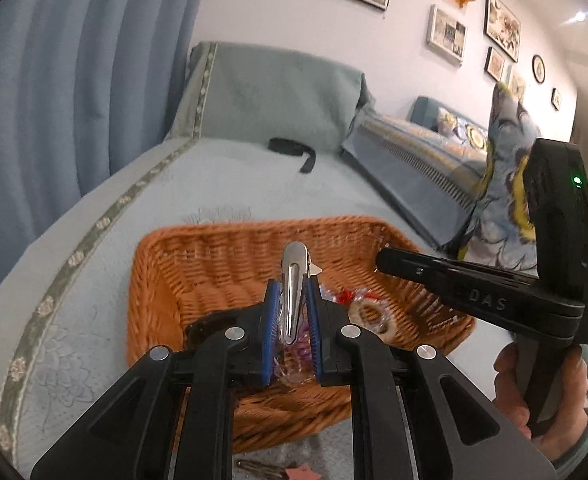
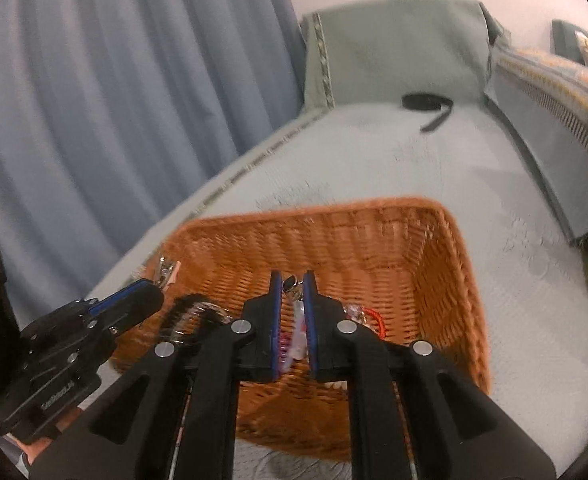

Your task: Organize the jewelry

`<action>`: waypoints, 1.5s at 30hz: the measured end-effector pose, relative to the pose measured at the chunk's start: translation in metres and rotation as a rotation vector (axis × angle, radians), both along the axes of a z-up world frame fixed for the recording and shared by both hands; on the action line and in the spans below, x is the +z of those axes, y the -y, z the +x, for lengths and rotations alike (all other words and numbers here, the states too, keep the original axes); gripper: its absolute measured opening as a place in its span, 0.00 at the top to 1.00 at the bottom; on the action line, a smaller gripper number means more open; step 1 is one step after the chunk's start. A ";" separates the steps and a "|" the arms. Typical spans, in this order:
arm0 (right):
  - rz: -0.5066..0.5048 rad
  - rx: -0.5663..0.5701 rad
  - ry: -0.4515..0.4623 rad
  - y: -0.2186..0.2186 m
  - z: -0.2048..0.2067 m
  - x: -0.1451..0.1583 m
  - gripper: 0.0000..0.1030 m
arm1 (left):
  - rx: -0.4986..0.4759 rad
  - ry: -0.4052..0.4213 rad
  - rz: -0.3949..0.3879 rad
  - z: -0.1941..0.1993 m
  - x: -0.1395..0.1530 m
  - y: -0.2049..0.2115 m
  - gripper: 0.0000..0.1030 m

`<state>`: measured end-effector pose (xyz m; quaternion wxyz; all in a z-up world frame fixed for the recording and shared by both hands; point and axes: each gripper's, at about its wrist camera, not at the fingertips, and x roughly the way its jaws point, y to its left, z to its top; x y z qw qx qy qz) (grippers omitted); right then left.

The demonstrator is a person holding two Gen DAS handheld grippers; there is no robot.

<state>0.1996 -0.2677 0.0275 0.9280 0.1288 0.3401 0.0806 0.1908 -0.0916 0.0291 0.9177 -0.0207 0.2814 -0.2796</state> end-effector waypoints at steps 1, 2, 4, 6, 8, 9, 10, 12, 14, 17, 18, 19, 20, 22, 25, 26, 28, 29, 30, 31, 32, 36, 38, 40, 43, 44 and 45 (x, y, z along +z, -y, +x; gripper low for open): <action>-0.002 -0.008 -0.018 0.001 0.004 -0.006 0.92 | 0.002 -0.008 0.001 0.002 -0.003 0.000 0.88; 0.003 -0.009 -0.025 0.003 0.006 -0.010 0.92 | 0.002 -0.019 -0.001 0.004 -0.007 -0.001 0.88; 0.012 -0.016 -0.039 0.005 0.008 -0.015 0.91 | 0.003 -0.037 -0.005 0.008 -0.012 -0.002 0.88; 0.026 -0.020 -0.057 0.007 0.010 -0.018 0.91 | 0.011 -0.044 -0.010 0.009 -0.014 -0.004 0.82; 0.033 -0.034 -0.073 0.010 0.012 -0.021 0.76 | 0.009 -0.038 -0.029 0.008 -0.012 -0.009 0.64; 0.036 -0.039 -0.077 0.011 0.012 -0.022 0.68 | 0.014 -0.031 -0.034 0.007 -0.010 -0.010 0.58; 0.036 -0.052 -0.072 0.013 0.010 -0.021 0.53 | 0.016 -0.024 -0.042 0.005 -0.008 -0.011 0.53; 0.036 -0.064 -0.045 0.015 0.004 -0.017 0.50 | 0.017 -0.005 -0.054 0.001 -0.004 -0.013 0.53; 0.037 -0.053 -0.030 0.016 0.000 -0.013 0.50 | 0.017 -0.004 -0.069 -0.001 -0.001 -0.016 0.53; 0.023 -0.042 -0.003 0.010 -0.009 -0.003 0.51 | 0.027 0.002 -0.099 -0.005 0.005 -0.024 0.51; 0.012 -0.036 0.008 0.008 -0.013 0.000 0.51 | 0.029 0.008 -0.108 -0.008 0.008 -0.027 0.51; -0.002 -0.031 0.020 0.004 -0.017 0.004 0.51 | 0.031 0.016 -0.118 -0.011 0.011 -0.030 0.51; -0.021 -0.021 0.035 -0.001 -0.023 0.007 0.51 | 0.031 0.022 -0.124 -0.014 0.014 -0.031 0.51; -0.053 -0.009 0.058 -0.011 -0.034 0.012 0.51 | 0.035 0.036 -0.140 -0.021 0.020 -0.036 0.51; -0.059 0.014 0.083 -0.022 -0.053 0.020 0.51 | 0.042 0.063 -0.165 -0.037 0.030 -0.047 0.51; -0.062 0.017 0.090 -0.025 -0.059 0.021 0.51 | 0.047 0.071 -0.171 -0.042 0.033 -0.051 0.51; -0.068 0.018 0.106 -0.032 -0.072 0.025 0.51 | 0.054 0.088 -0.178 -0.052 0.038 -0.057 0.51; -0.067 0.021 0.114 -0.036 -0.079 0.027 0.50 | 0.059 0.100 -0.181 -0.058 0.042 -0.061 0.51; -0.068 0.022 0.118 -0.040 -0.085 0.027 0.50 | 0.064 0.112 -0.181 -0.064 0.045 -0.065 0.51; -0.070 0.022 0.123 -0.044 -0.091 0.028 0.51 | 0.068 0.122 -0.180 -0.069 0.047 -0.068 0.51; -0.071 0.020 0.126 -0.047 -0.095 0.028 0.51 | 0.072 0.134 -0.176 -0.075 0.050 -0.072 0.51; -0.096 0.000 0.141 -0.055 -0.110 0.027 0.51 | 0.080 0.162 -0.158 -0.089 0.056 -0.077 0.51; -0.099 -0.003 0.143 -0.058 -0.118 0.026 0.51 | 0.086 0.173 -0.155 -0.096 0.057 -0.080 0.51; -0.100 -0.001 0.144 -0.061 -0.123 0.025 0.50 | 0.097 0.184 -0.158 -0.102 0.055 -0.083 0.48; -0.126 -0.019 0.168 -0.066 -0.136 0.021 0.51 | 0.125 0.201 -0.151 -0.112 0.048 -0.084 0.45; -0.146 -0.036 0.184 -0.066 -0.140 0.020 0.51 | 0.128 0.204 -0.147 -0.116 0.045 -0.083 0.45; -0.164 -0.047 0.198 -0.068 -0.144 0.020 0.51 | 0.129 0.208 -0.142 -0.119 0.044 -0.081 0.45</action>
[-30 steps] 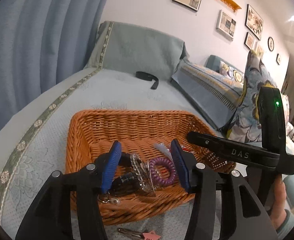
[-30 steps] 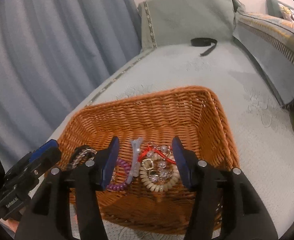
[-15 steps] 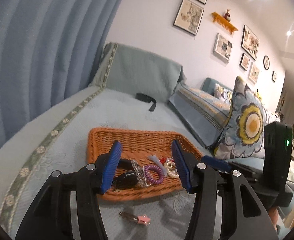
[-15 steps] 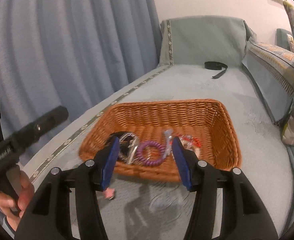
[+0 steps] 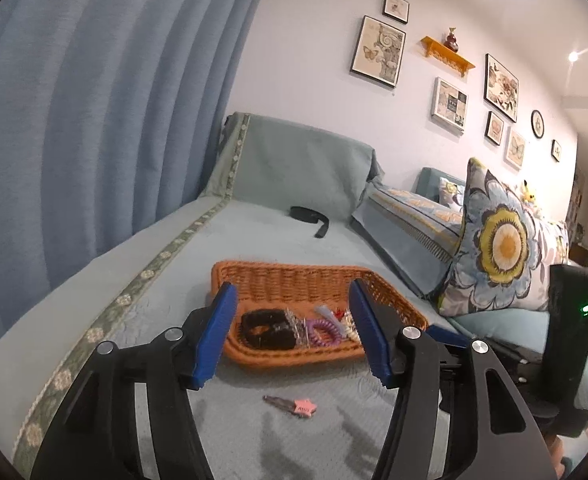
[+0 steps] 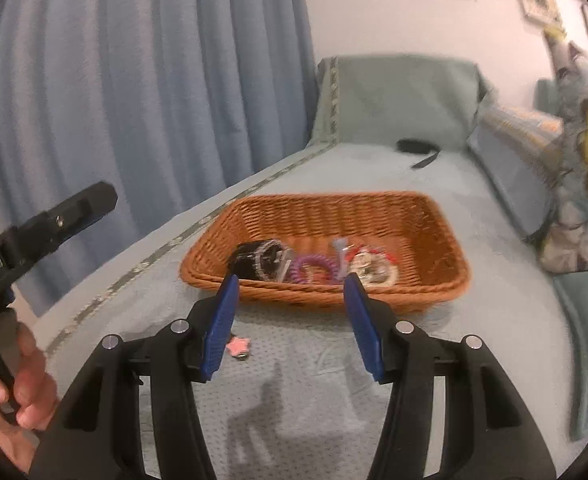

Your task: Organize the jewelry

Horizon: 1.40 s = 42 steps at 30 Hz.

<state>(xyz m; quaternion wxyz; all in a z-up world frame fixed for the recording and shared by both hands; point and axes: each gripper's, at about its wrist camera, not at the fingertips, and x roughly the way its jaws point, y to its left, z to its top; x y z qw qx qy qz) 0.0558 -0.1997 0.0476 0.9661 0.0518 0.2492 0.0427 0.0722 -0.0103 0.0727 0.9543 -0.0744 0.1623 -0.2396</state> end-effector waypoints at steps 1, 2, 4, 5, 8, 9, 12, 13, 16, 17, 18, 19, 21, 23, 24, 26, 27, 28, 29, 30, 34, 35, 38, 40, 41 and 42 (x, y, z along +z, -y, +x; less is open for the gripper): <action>-0.014 -0.008 0.010 -0.001 -0.003 0.000 0.51 | 0.005 0.008 0.011 -0.004 -0.003 0.002 0.45; -0.033 -0.021 0.027 -0.001 -0.006 0.001 0.51 | 0.017 0.026 0.033 -0.009 -0.006 0.007 0.45; -0.076 -0.059 0.072 -0.002 -0.014 0.004 0.51 | 0.038 0.044 0.062 -0.014 -0.011 0.010 0.45; -0.092 -0.077 0.092 -0.002 -0.017 0.005 0.51 | 0.056 0.055 0.077 -0.017 -0.013 0.013 0.45; -0.117 -0.115 0.134 0.001 -0.024 0.007 0.51 | 0.085 0.058 0.081 -0.024 -0.022 0.015 0.45; -0.120 -0.130 0.151 0.003 -0.026 0.007 0.51 | 0.094 0.060 0.081 -0.026 -0.025 0.014 0.45; -0.119 -0.161 0.183 0.007 -0.030 0.003 0.51 | 0.116 0.063 0.089 -0.028 -0.035 0.015 0.45; -0.117 -0.167 0.187 0.008 -0.030 0.000 0.51 | 0.119 0.064 0.094 -0.027 -0.037 0.016 0.45; -0.119 -0.187 0.202 0.009 -0.031 -0.006 0.51 | 0.129 0.063 0.102 -0.025 -0.044 0.021 0.45; -0.120 -0.194 0.209 0.009 -0.031 -0.009 0.51 | 0.137 0.066 0.108 -0.025 -0.047 0.023 0.44; -0.122 -0.197 0.210 0.009 -0.032 -0.012 0.51 | 0.142 0.069 0.119 -0.025 -0.049 0.025 0.44; -0.125 -0.200 0.207 0.009 -0.031 -0.016 0.51 | 0.146 0.072 0.128 -0.025 -0.050 0.027 0.43; -0.128 -0.204 0.194 0.010 -0.029 -0.020 0.50 | 0.157 0.083 0.134 -0.027 -0.051 0.028 0.42; -0.119 -0.207 0.184 0.011 -0.028 -0.022 0.48 | 0.167 0.088 0.129 -0.027 -0.051 0.026 0.39; -0.110 -0.213 0.182 0.014 -0.027 -0.023 0.48 | 0.170 0.088 0.127 -0.027 -0.051 0.026 0.39; -0.096 -0.228 0.178 0.018 -0.027 -0.024 0.46 | 0.169 0.081 0.127 -0.026 -0.052 0.025 0.39; -0.092 -0.238 0.175 0.020 -0.027 -0.025 0.46 | 0.171 0.078 0.127 -0.025 -0.052 0.025 0.39; -0.089 -0.243 0.170 0.022 -0.026 -0.025 0.46 | 0.174 0.077 0.126 -0.025 -0.052 0.025 0.39; -0.089 -0.246 0.166 0.022 -0.026 -0.025 0.46 | 0.178 0.078 0.126 -0.025 -0.052 0.025 0.39; -0.089 -0.251 0.163 0.023 -0.026 -0.026 0.46 | 0.182 0.079 0.127 -0.025 -0.052 0.025 0.39; -0.098 -0.258 0.162 0.025 -0.026 -0.026 0.45 | 0.204 0.089 0.129 -0.027 -0.051 0.024 0.39; -0.104 -0.256 0.165 0.026 -0.026 -0.025 0.44 | 0.207 0.092 0.129 -0.026 -0.051 0.025 0.39; -0.136 -0.277 0.183 0.027 -0.027 -0.024 0.38 | 0.217 0.110 0.144 -0.029 -0.050 0.028 0.39; -0.114 -0.273 0.172 0.031 -0.024 -0.026 0.36 | 0.225 0.126 0.158 -0.031 -0.049 0.031 0.39; -0.111 -0.276 0.166 0.032 -0.023 -0.026 0.36 | 0.226 0.130 0.162 -0.031 -0.049 0.031 0.39; -0.107 -0.277 0.161 0.033 -0.022 -0.027 0.36 | 0.226 0.132 0.163 -0.031 -0.049 0.031 0.39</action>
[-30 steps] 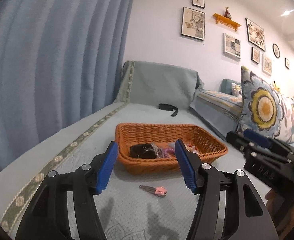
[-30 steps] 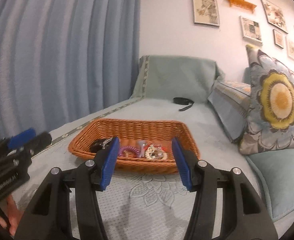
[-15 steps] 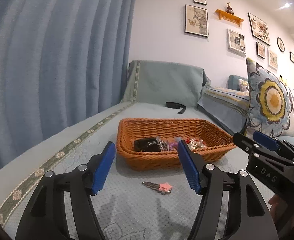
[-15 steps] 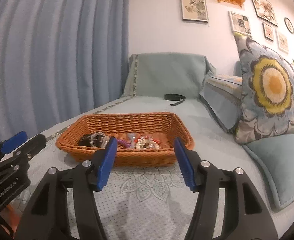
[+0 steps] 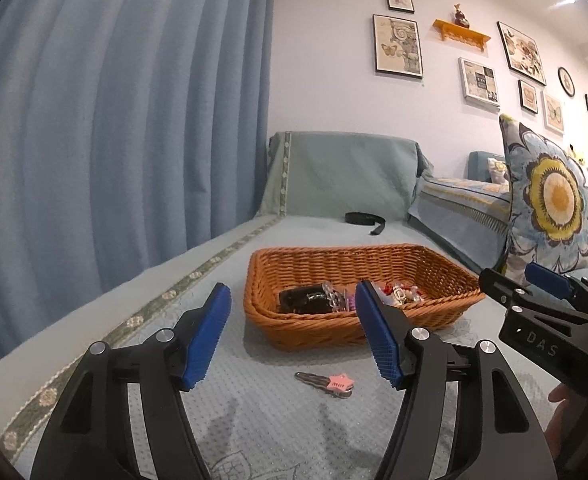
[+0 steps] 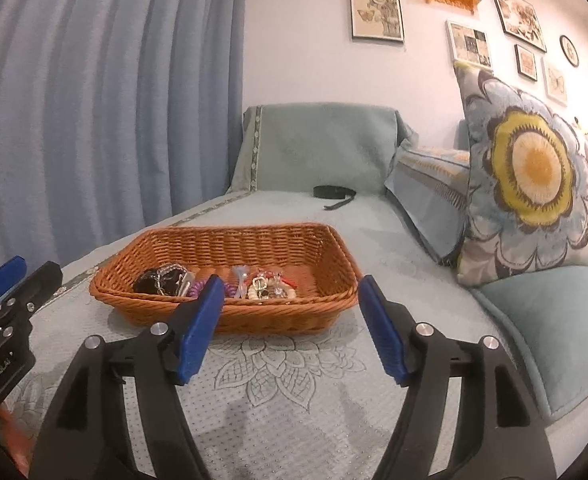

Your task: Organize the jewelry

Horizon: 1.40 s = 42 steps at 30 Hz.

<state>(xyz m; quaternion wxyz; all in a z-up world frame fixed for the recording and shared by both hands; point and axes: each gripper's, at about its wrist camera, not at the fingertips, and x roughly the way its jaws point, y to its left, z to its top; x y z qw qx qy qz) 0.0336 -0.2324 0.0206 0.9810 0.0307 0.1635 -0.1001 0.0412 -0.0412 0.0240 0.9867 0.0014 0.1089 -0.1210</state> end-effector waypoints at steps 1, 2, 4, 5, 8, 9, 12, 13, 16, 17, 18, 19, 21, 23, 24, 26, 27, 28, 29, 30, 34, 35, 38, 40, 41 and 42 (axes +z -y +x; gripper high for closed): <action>0.002 0.000 -0.002 0.000 0.000 0.000 0.36 | 0.003 0.001 0.000 0.000 0.000 0.000 0.39; 0.002 0.001 -0.004 0.000 0.001 -0.001 0.36 | 0.004 0.002 -0.001 0.000 0.001 -0.001 0.39; -0.002 0.002 -0.004 -0.001 0.001 -0.001 0.36 | 0.002 0.001 -0.002 0.000 0.000 -0.001 0.39; -0.005 0.003 -0.004 -0.002 0.001 -0.001 0.36 | -0.002 0.001 0.001 0.000 0.000 -0.001 0.39; -0.014 0.009 -0.009 -0.004 0.001 -0.001 0.35 | -0.003 0.009 0.008 -0.001 0.001 0.001 0.39; -0.015 0.011 -0.008 -0.005 0.000 -0.001 0.34 | -0.003 0.009 0.010 -0.001 0.000 0.001 0.39; -0.011 0.015 -0.010 -0.004 0.001 -0.001 0.34 | -0.004 0.008 0.010 -0.001 0.000 0.002 0.39; -0.009 0.016 -0.011 -0.004 0.001 -0.001 0.34 | -0.004 0.006 0.008 0.000 0.000 0.001 0.39; 0.000 0.016 -0.013 -0.002 0.001 -0.001 0.34 | 0.000 0.004 0.006 0.001 0.000 0.002 0.35; 0.001 0.016 -0.014 -0.002 0.001 -0.001 0.34 | 0.002 0.007 0.006 0.000 0.001 0.002 0.33; 0.001 0.017 -0.014 -0.002 0.001 -0.001 0.34 | 0.003 0.010 0.008 -0.001 0.001 0.002 0.32; -0.001 0.017 -0.014 -0.002 0.001 -0.001 0.34 | 0.003 0.012 0.008 -0.001 0.001 0.002 0.31; -0.005 0.018 -0.014 -0.003 0.001 -0.001 0.34 | 0.003 0.013 0.012 -0.001 0.000 0.003 0.31; -0.010 0.019 -0.014 -0.004 0.001 -0.001 0.34 | 0.003 0.014 0.011 0.000 0.000 0.003 0.31; -0.011 0.020 -0.014 -0.005 0.001 -0.001 0.34 | 0.003 0.013 0.010 0.000 0.001 0.003 0.31; -0.013 0.021 -0.015 -0.005 0.001 -0.001 0.34 | 0.003 0.013 0.010 0.000 0.000 0.003 0.31; -0.014 0.022 -0.015 -0.005 0.001 -0.001 0.34 | 0.002 0.013 0.010 0.000 0.000 0.003 0.31; -0.013 0.022 -0.015 -0.005 0.001 -0.001 0.34 | 0.003 0.013 0.010 -0.001 0.000 0.003 0.31; -0.012 0.023 -0.015 -0.005 0.001 -0.001 0.34 | 0.003 0.014 0.010 -0.001 0.000 0.003 0.31; -0.012 0.023 -0.016 -0.005 0.001 -0.001 0.34 | 0.003 0.014 0.010 0.000 0.001 0.003 0.31; -0.010 0.022 -0.016 -0.005 0.001 0.000 0.34 | 0.002 0.013 0.010 0.000 0.000 0.003 0.31; -0.010 0.022 -0.016 -0.005 0.001 0.000 0.34 | 0.002 0.013 0.010 0.000 0.000 0.003 0.31; -0.010 0.022 -0.016 -0.005 0.002 0.000 0.34 | 0.002 0.011 0.011 0.000 0.000 0.003 0.31; -0.009 0.020 -0.015 -0.004 0.001 0.000 0.34 | 0.004 0.005 0.015 0.001 0.000 0.004 0.31; -0.009 0.019 -0.014 -0.004 0.002 0.000 0.34 | 0.007 0.002 0.016 0.001 -0.001 0.004 0.31; -0.008 0.019 -0.012 -0.004 0.002 0.000 0.34 | 0.008 -0.002 0.017 0.003 0.000 0.004 0.31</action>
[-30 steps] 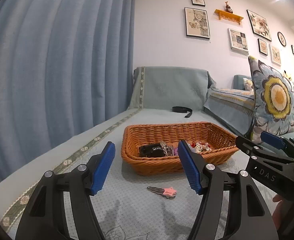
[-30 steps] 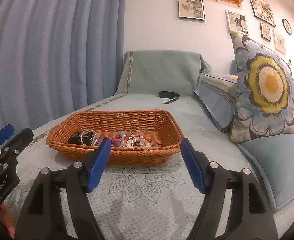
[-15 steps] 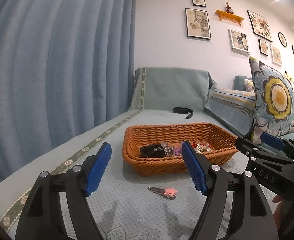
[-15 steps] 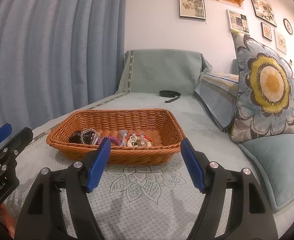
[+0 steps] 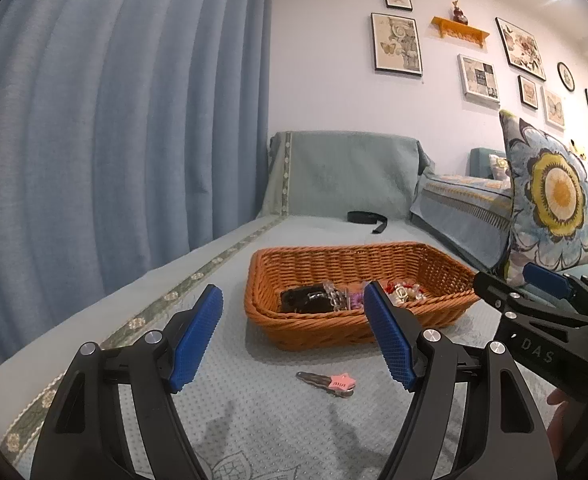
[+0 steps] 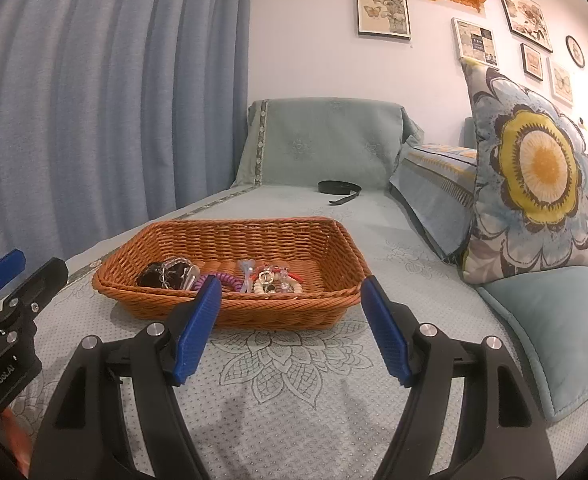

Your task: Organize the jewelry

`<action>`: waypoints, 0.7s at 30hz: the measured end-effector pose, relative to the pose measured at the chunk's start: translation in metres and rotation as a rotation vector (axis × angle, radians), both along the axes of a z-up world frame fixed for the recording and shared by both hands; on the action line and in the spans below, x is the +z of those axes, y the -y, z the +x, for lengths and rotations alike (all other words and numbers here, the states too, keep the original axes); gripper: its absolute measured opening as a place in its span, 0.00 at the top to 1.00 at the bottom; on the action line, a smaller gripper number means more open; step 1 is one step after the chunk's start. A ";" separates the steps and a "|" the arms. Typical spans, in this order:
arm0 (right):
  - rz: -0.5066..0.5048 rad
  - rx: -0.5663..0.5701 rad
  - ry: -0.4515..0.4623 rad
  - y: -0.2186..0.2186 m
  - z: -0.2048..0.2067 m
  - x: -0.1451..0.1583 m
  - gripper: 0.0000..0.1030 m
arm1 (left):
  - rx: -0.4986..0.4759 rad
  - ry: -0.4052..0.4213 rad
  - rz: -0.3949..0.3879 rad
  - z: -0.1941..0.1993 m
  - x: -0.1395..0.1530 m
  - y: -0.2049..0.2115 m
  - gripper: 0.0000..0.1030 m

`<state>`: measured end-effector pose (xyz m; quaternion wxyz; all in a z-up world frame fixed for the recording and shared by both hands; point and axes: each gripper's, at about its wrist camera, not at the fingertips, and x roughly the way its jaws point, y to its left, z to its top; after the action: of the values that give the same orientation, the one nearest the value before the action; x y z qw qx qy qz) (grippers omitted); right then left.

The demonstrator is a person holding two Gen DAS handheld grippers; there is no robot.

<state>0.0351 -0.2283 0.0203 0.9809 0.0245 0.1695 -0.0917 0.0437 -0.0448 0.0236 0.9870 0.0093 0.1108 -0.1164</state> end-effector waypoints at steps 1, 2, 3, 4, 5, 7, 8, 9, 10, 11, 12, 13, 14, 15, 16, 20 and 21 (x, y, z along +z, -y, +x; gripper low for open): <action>0.000 0.001 0.002 0.000 0.000 0.000 0.34 | 0.002 -0.006 0.001 0.001 -0.001 0.000 0.31; -0.001 0.000 0.003 -0.001 -0.001 0.000 0.34 | 0.007 -0.009 0.001 0.002 -0.001 0.000 0.31; -0.003 -0.002 0.004 -0.001 -0.001 0.000 0.34 | 0.006 -0.009 0.000 0.002 -0.001 -0.001 0.31; -0.006 -0.003 0.004 -0.002 -0.001 -0.001 0.34 | 0.006 -0.007 0.000 0.002 -0.001 -0.001 0.31; -0.012 -0.003 0.005 -0.003 -0.001 -0.001 0.34 | 0.006 0.001 -0.003 0.001 -0.001 -0.002 0.31; -0.021 -0.006 0.007 -0.005 -0.002 -0.001 0.34 | 0.006 0.005 0.001 0.000 -0.001 -0.001 0.31; -0.025 -0.009 0.007 -0.006 -0.001 -0.001 0.34 | 0.006 0.005 0.004 0.000 -0.001 0.000 0.31; -0.029 -0.011 0.007 -0.007 -0.001 -0.002 0.34 | 0.005 0.006 0.007 0.000 -0.001 0.001 0.31; -0.030 -0.012 0.007 -0.007 -0.001 -0.001 0.34 | 0.005 0.007 0.009 -0.001 -0.001 0.001 0.31; -0.034 -0.013 0.007 -0.008 -0.001 -0.001 0.34 | 0.005 0.010 0.008 -0.001 -0.001 0.001 0.31; -0.037 -0.015 0.007 -0.008 -0.001 -0.001 0.34 | 0.007 0.015 0.007 -0.002 -0.001 0.001 0.31; -0.041 -0.017 0.008 -0.009 -0.001 -0.001 0.34 | 0.007 0.019 0.007 -0.004 -0.001 0.001 0.31; -0.047 -0.020 0.009 -0.010 -0.001 -0.001 0.34 | 0.007 0.026 0.007 -0.005 0.000 0.001 0.31; -0.053 -0.022 0.009 -0.011 -0.001 -0.001 0.34 | 0.007 0.030 0.009 -0.006 0.000 0.002 0.31; -0.059 -0.022 0.009 -0.012 -0.001 -0.001 0.34 | 0.006 0.032 0.010 -0.006 0.000 0.002 0.31; -0.074 -0.023 0.010 -0.014 -0.001 -0.002 0.32 | 0.004 0.040 0.007 -0.009 -0.001 0.001 0.31; -0.075 -0.024 0.011 -0.014 -0.001 -0.002 0.32 | 0.003 0.039 0.006 -0.009 -0.001 0.000 0.31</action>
<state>0.0339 -0.2140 0.0187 0.9809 -0.0095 0.1604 -0.1095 0.0347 -0.0453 0.0228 0.9891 0.0145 0.0916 -0.1141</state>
